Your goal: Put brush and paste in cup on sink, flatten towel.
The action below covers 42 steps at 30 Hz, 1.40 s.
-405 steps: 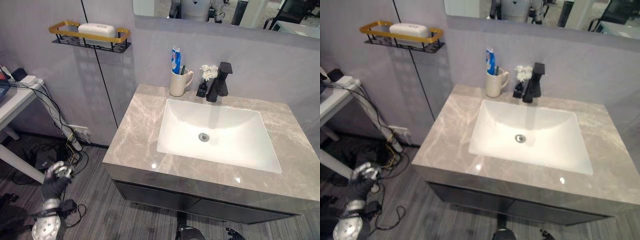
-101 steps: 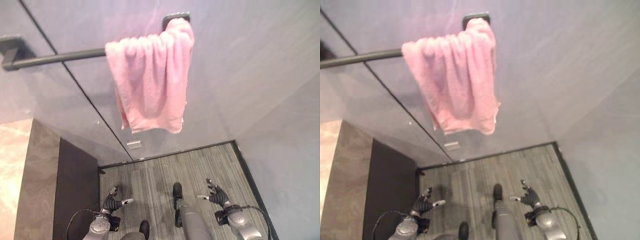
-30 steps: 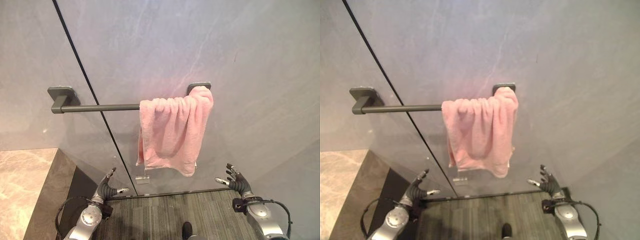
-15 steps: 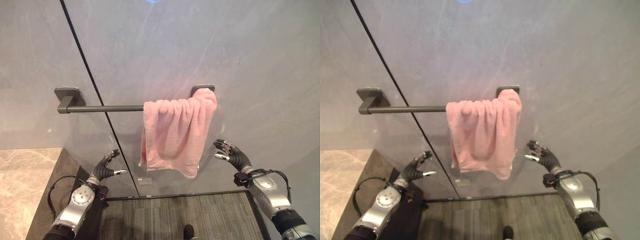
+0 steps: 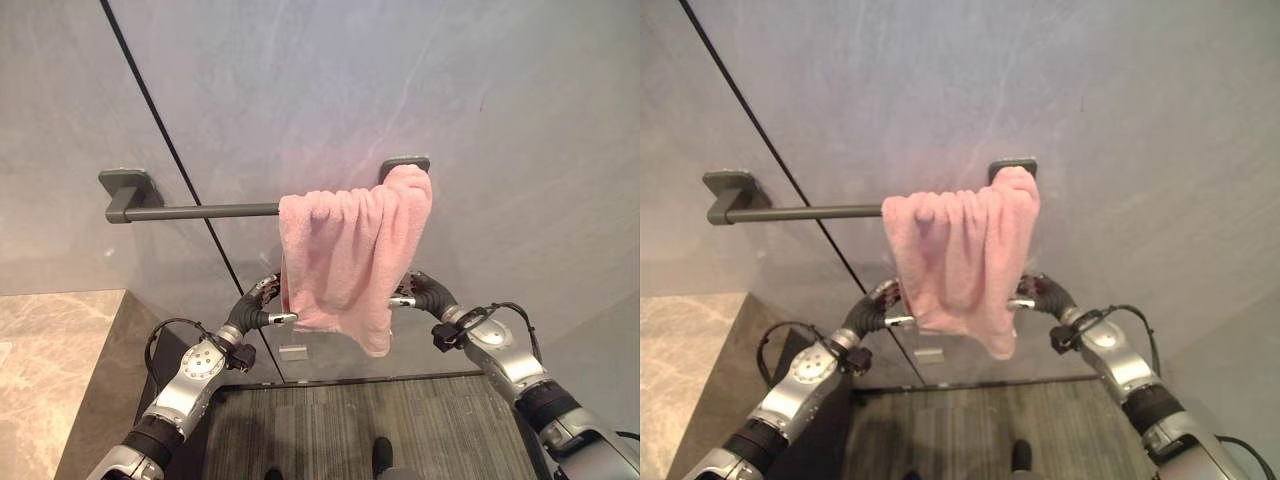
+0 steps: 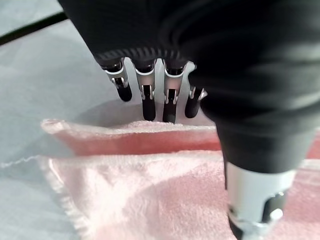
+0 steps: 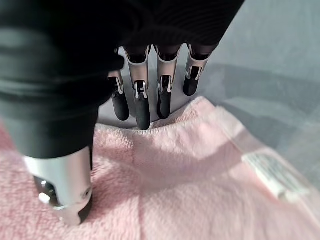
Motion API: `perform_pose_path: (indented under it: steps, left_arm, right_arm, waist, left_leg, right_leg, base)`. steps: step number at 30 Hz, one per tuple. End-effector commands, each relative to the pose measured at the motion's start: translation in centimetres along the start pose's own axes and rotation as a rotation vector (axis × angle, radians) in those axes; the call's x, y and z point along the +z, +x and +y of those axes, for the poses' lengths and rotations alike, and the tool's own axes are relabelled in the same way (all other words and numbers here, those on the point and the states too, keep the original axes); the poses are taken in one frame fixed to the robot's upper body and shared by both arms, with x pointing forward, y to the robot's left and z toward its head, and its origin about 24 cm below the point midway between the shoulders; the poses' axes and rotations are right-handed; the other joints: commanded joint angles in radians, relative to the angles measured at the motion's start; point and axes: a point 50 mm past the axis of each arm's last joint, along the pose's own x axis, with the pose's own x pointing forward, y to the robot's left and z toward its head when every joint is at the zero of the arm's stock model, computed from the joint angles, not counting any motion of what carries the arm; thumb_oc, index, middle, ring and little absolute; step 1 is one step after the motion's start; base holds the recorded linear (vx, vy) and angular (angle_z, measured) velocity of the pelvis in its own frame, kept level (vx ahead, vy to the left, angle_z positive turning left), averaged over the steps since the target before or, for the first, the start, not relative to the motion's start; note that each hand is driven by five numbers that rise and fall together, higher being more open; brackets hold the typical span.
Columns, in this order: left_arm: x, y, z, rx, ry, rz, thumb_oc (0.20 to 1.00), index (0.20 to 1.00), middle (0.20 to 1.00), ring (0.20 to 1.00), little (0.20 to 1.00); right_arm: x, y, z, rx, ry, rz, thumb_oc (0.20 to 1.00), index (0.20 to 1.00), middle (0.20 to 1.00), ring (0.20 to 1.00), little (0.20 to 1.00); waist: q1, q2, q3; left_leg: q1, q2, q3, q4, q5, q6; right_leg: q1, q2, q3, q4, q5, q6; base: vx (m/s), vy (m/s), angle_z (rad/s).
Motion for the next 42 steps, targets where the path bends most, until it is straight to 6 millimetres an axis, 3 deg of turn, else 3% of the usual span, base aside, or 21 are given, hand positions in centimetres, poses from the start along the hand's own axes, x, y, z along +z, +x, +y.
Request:
perform_pose_path:
  steps: [1, 10, 11, 12, 13, 14, 15, 17, 18, 19, 20, 28, 34, 38, 42]
  left_arm:
    - [4.0, 2.0, 0.4, -0.04, 0.055, -0.156, 1.0, 1.0, 1.0, 1.0, 1.0]
    - [4.2, 2.6, -0.3, -0.054, 0.101, -0.154, 1.0, 1.0, 1.0, 1.0, 1.0]
    - [4.2, 2.6, -0.3, -0.054, 0.101, -0.154, 1.0, 1.0, 1.0, 1.0, 1.0]
    - [4.2, 2.8, -0.6, -0.062, 0.11, -0.151, 0.925, 0.925, 0.925, 0.925, 0.925]
    - [4.2, 2.8, -0.6, -0.063, 0.11, -0.151, 0.918, 0.918, 0.918, 0.918, 0.918]
    - [4.2, 2.9, -0.7, -0.068, 0.114, -0.151, 1.0, 1.0, 1.0, 1.0, 1.0]
    - [4.1, 3.0, -0.9, -0.071, 0.118, -0.147, 1.0, 1.0, 1.0, 1.0, 1.0]
    - [4.0, 3.4, -1.6, -0.083, 0.117, -0.144, 1.0, 1.0, 1.0, 1.0, 1.0]
    - [4.0, 3.5, -1.7, -0.083, 0.119, -0.144, 0.696, 0.696, 0.696, 0.696, 0.696]
    - [4.0, 3.5, -1.7, -0.083, 0.119, -0.144, 0.313, 0.313, 0.313, 0.313, 0.313]
    - [4.0, 3.7, -1.9, -0.077, 0.107, -0.148, 0.2, 0.2, 0.2, 0.2, 0.2]
    - [3.6, 2.9, -1.3, -0.019, 0.079, -0.146, 0.2, 0.2, 0.2, 0.2, 0.2]
    - [3.8, 1.0, -0.2, 0.022, 0.07, -0.179, 0.2, 0.2, 0.2, 0.2, 0.2]
    - [5.5, -0.3, 0.1, 0.02, 0.063, -0.268, 0.2, 0.2, 0.2, 0.2, 0.2]
    - [8.5, -1.1, 0.0, 0.009, 0.075, -0.412, 0.2, 0.2, 0.2, 0.2, 0.2]
  right_arm:
    - [5.7, 3.1, 2.0, 0.053, -0.059, -0.226, 1.0, 1.0, 1.0, 1.0, 1.0]
    - [6.1, 4.3, 3.6, 0.036, -0.051, -0.245, 1.0, 1.0, 1.0, 1.0, 1.0]
    - [6.1, 4.3, 3.6, 0.036, -0.051, -0.246, 0.937, 0.937, 0.937, 0.937, 0.937]
    - [6.1, 4.6, 4.1, 0.035, -0.033, -0.252, 0.796, 0.796, 0.796, 0.796, 0.796]
    - [6.1, 4.6, 4.1, 0.035, -0.032, -0.252, 0.686, 0.686, 0.686, 0.686, 0.686]
    - [6.1, 4.6, 4.1, 0.03, -0.025, -0.254, 0.595, 0.595, 0.595, 0.595, 0.595]
    - [6.1, 4.7, 4.2, 0.022, -0.022, -0.256, 0.57, 0.57, 0.57, 0.57, 0.57]
    - [6.0, 5.0, 4.5, 0.011, -0.002, -0.254, 0.391, 0.391, 0.391, 0.391, 0.391]
    - [6.1, 5.0, 4.6, 0.004, 0.001, -0.257, 0.307, 0.307, 0.307, 0.307, 0.307]
    - [6.1, 5.0, 4.6, 0.003, 0.001, -0.257, 0.2, 0.2, 0.2, 0.2, 0.2]
    - [6.0, 5.1, 4.7, -0.007, 0.006, -0.257, 0.2, 0.2, 0.2, 0.2, 0.2]
    - [5.8, 4.2, 4.6, -0.042, 0.051, -0.289, 0.2, 0.2, 0.2, 0.2, 0.2]
    - [6.0, 1.7, 4.4, -0.042, 0.065, -0.368, 0.2, 0.2, 0.2, 0.2, 0.2]
    - [7.2, -0.2, 4.4, -0.031, 0.107, -0.472, 0.2, 0.2, 0.2, 0.2, 0.2]
    - [9.8, -1.4, 4.8, 0.004, 0.14, -0.619, 0.2, 0.2, 0.2, 0.2, 0.2]
  waist:
    - [0.007, -0.083, 0.007]
    - [0.009, -0.091, 0.006]
    - [0.009, -0.091, 0.006]
    - [0.005, -0.09, 0.004]
    - [0.006, -0.09, 0.004]
    - [0.004, -0.09, 0.003]
    - [0.003, -0.09, 0.002]
    - [0.0, -0.089, -0.001]
    - [-0.002, -0.089, -0.002]
    - [-0.001, -0.089, -0.002]
    - [-0.004, -0.088, -0.003]
    - [-0.009, -0.087, -0.005]
    - [-0.014, -0.088, -0.007]
    - [-0.015, -0.093, -0.007]
    - [-0.018, -0.099, -0.005]
  left_leg:
    - [0.025, -0.021, 0.01, 0.003, -0.003, -0.007]
    - [0.028, -0.018, 0.017, 0.003, -0.008, -0.005]
    - [0.029, -0.018, 0.017, 0.003, -0.008, -0.005]
    - [0.032, -0.018, 0.02, 0.003, -0.01, -0.004]
    - [0.032, -0.018, 0.02, 0.003, -0.01, -0.004]
    - [0.033, -0.018, 0.022, 0.003, -0.011, -0.003]
    - [0.035, -0.019, 0.024, 0.003, -0.011, -0.003]
    - [0.039, -0.019, 0.026, 0.003, -0.013, -0.001]
    - [0.04, -0.018, 0.028, 0.003, -0.013, -0.001]
    - [0.04, -0.018, 0.028, 0.003, -0.013, -0.001]
    - [0.043, -0.018, 0.032, 0.003, -0.014, 0.0]
    - [0.046, -0.019, 0.039, 0.003, -0.017, 0.002]
    - [0.047, -0.017, 0.039, 0.003, -0.019, 0.002]
    - [0.044, -0.017, 0.04, 0.003, -0.02, 0.003]
    - [0.04, -0.017, 0.04, 0.003, -0.02, 0.003]
  right_leg:
    - [0.065, -0.084, 0.004, 0.008, -0.009, 0.076]
    - [0.064, -0.078, 0.01, 0.007, -0.012, 0.076]
    - [0.064, -0.078, 0.011, 0.007, -0.012, 0.076]
    - [0.064, -0.078, 0.013, 0.007, -0.013, 0.075]
    - [0.064, -0.078, 0.013, 0.007, -0.013, 0.075]
    - [0.064, -0.077, 0.014, 0.007, -0.013, 0.076]
    - [0.064, -0.077, 0.015, 0.007, -0.014, 0.075]
    - [0.065, -0.076, 0.02, 0.007, -0.015, 0.074]
    - [0.066, -0.076, 0.022, 0.007, -0.015, 0.074]
    - [0.066, -0.076, 0.022, 0.007, -0.015, 0.074]
    - [0.065, -0.077, 0.023, 0.007, -0.014, 0.075]
    - [0.06, -0.076, 0.031, 0.007, -0.011, 0.076]
    - [0.059, -0.075, 0.032, 0.007, -0.012, 0.076]
    - [0.055, -0.075, 0.032, 0.007, -0.01, 0.077]
    - [0.051, -0.076, 0.032, 0.007, -0.008, 0.078]
  base:
    - [0.01, -0.008, -0.03]
    - [0.0, 0.0, 0.0]
    - [0.0, 0.0, 0.0]
    - [0.0, 0.0, 0.0]
    - [0.0, 0.0, 0.0]
    - [0.0, 0.0, 0.0]
    - [0.0, 0.0, 0.0]
    - [0.0, 0.0, 0.0]
    - [0.0, 0.003, -0.04]
    - [-0.01, 0.004, -0.05]
    - [-0.01, 0.007, -0.06]
    - [-0.01, 0.001, -0.07]
    - [0.0, 0.0, 0.0]
    - [0.0, 0.0, 0.0]
    - [0.0, 0.0, 0.0]
